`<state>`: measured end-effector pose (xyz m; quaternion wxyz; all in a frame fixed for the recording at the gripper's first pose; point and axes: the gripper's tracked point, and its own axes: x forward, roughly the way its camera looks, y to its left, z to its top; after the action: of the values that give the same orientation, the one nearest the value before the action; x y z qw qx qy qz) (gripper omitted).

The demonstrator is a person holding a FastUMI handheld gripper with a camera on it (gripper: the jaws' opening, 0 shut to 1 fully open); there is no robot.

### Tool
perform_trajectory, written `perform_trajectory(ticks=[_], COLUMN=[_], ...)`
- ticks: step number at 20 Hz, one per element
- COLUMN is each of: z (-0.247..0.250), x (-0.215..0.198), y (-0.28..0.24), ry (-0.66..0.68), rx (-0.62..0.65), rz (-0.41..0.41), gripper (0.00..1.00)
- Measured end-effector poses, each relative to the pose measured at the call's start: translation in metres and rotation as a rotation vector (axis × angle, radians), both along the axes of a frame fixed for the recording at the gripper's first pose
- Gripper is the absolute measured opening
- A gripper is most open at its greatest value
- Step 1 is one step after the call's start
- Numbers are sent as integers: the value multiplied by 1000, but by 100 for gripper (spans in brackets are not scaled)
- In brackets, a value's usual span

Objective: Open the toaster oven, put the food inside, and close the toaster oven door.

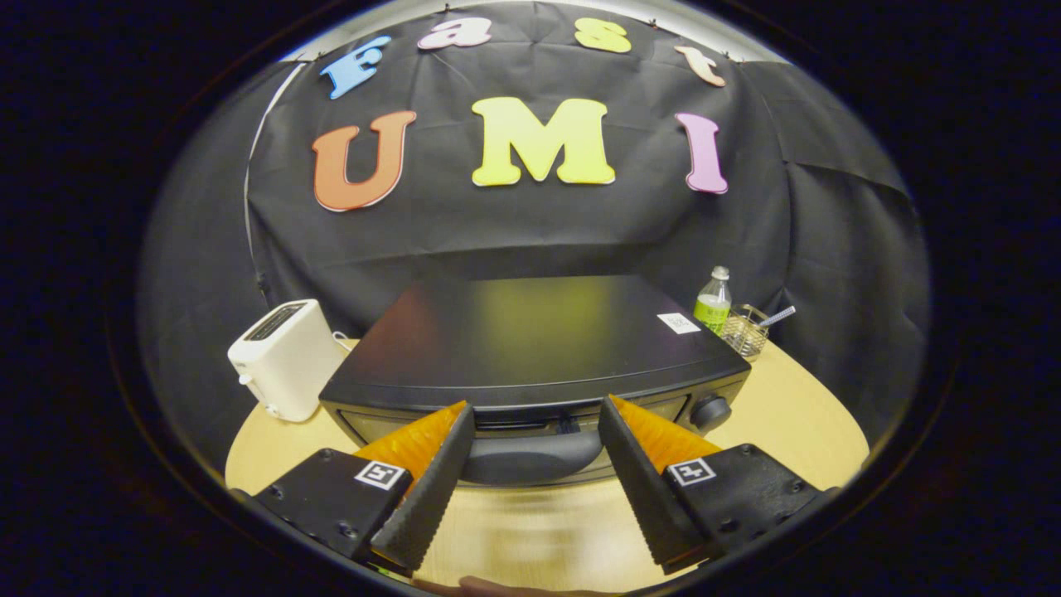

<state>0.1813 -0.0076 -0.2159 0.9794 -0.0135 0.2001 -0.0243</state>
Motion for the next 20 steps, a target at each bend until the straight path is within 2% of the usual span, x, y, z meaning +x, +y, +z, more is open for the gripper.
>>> perform_trajectory(ticks=[4,10,15,20], z=[-6,-23,-56,-74], x=[-21,-58,-98,-105], y=[-1,-4,-10,-12], ry=[-41,-55,-4,1], rx=[-2,34,87,129], rz=[5,63,112,159], gripper=[100,100,100,97])
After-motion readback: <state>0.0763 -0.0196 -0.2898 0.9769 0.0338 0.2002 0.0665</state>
